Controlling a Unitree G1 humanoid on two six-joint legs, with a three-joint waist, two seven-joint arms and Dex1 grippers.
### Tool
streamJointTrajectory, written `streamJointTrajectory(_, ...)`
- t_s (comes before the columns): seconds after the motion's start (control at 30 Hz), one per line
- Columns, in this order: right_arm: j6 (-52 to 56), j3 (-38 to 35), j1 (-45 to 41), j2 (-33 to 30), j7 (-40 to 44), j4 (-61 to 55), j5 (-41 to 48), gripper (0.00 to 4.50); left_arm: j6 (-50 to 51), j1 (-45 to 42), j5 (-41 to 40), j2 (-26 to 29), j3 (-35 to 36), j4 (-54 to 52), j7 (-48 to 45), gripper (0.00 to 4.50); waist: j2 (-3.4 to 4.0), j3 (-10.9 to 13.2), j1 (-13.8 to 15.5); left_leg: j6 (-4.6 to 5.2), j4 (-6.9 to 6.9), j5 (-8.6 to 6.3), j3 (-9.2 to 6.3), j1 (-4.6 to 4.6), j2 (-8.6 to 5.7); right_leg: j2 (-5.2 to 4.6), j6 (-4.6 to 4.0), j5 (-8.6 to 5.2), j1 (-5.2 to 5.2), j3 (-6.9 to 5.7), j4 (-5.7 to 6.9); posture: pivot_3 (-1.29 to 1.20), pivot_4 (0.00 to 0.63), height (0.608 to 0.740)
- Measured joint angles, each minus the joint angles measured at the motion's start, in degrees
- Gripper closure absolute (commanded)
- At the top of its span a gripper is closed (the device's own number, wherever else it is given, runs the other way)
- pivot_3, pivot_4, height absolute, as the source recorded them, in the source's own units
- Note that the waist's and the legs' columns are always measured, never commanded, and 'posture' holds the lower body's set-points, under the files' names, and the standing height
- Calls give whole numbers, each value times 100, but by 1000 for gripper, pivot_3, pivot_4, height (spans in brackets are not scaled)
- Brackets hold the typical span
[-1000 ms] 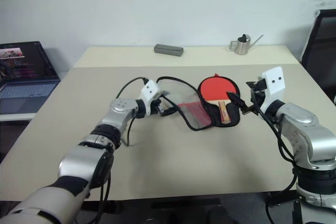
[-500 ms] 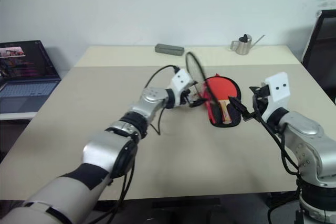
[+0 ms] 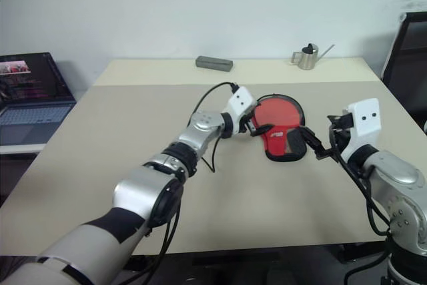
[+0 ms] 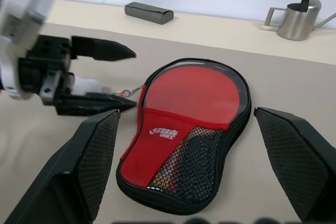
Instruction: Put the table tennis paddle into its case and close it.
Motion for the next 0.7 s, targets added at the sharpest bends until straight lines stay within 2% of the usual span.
streamJointTrajectory(0.2, -577, 685, -473, 133, 281, 1155, -404, 23, -213, 435, -651, 735, 449, -622, -1412, 0, 2, -1, -36, 0, -1, 0, 3, 5, 2, 4, -2, 1, 0, 6, 2, 0, 150, 740)
streamJointTrajectory(0.37, -1209, 1077, -855, 144, 830, 2512, -812, 23, 831, 1654, -1417, 1477, 588, -2462, -2699, 0, 4, 1, -76, 0, 0, 0, 2, 1, 2, 4, -3, 1, -4, 10, -1, 0, 150, 740)
streamJointTrajectory(0.47, -1559, 1212, -1280, 160, 1098, 3437, -1040, 23, 1845, 2495, -1820, 1871, 579, -4138, -2857, 0, 4, 0, -84, 0, 0, 0, -1, 1, 2, 4, -4, 2, -4, 11, -1, 0, 150, 740)
streamJointTrajectory(0.7, -2159, 1273, -2067, 321, 1389, 5041, -1420, 23, 3059, 3410, -2273, 2438, 686, -6199, -2302, 0, 5, 0, -54, -1, 0, 1, -2, 6, 4, 4, -7, 3, -2, 13, 2, 0, 150, 740)
